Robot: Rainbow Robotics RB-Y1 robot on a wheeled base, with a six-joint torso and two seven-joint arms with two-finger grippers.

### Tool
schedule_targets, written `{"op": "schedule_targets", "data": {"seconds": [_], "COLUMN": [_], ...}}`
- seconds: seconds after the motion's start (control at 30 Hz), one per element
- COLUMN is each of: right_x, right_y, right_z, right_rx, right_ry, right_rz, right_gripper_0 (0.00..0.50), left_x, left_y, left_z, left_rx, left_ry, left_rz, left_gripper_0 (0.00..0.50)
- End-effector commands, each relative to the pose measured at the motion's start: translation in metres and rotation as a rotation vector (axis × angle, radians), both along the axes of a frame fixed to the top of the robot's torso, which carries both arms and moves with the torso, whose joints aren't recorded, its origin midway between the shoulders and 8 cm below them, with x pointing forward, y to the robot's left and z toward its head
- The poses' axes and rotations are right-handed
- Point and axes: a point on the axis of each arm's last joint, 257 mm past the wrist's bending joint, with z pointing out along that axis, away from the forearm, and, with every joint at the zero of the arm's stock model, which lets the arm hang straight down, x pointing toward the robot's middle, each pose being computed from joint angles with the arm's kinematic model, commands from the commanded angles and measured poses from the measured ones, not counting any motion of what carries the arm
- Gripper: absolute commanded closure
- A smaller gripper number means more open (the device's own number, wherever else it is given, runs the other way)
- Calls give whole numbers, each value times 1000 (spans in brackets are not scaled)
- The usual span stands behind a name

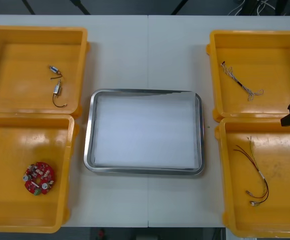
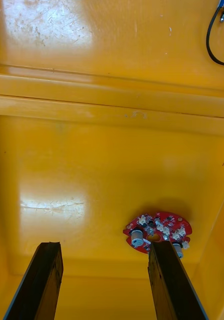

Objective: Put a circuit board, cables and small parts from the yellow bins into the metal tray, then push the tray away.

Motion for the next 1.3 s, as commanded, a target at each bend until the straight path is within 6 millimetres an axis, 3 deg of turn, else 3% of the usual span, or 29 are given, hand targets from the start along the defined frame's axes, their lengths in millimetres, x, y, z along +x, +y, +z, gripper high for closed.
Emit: {"op": "schedule_targets", "data": {"seconds": [0.03, 1.3], "right_x": [-2, -2], "right_y": [3, 3], "right_z": [-3, -3], "right_rx": [-10, -10], "right_ry": [0, 0], "right_rz": [20, 20], "right_gripper_0": [0, 0], "left_x": [1, 1], "left_y": [14, 14], "left_z": [15, 15], "left_rx": [75, 75], "left_ry": [-22, -22], "left_rz": [-39, -39], "left_gripper_0": [0, 0]}}
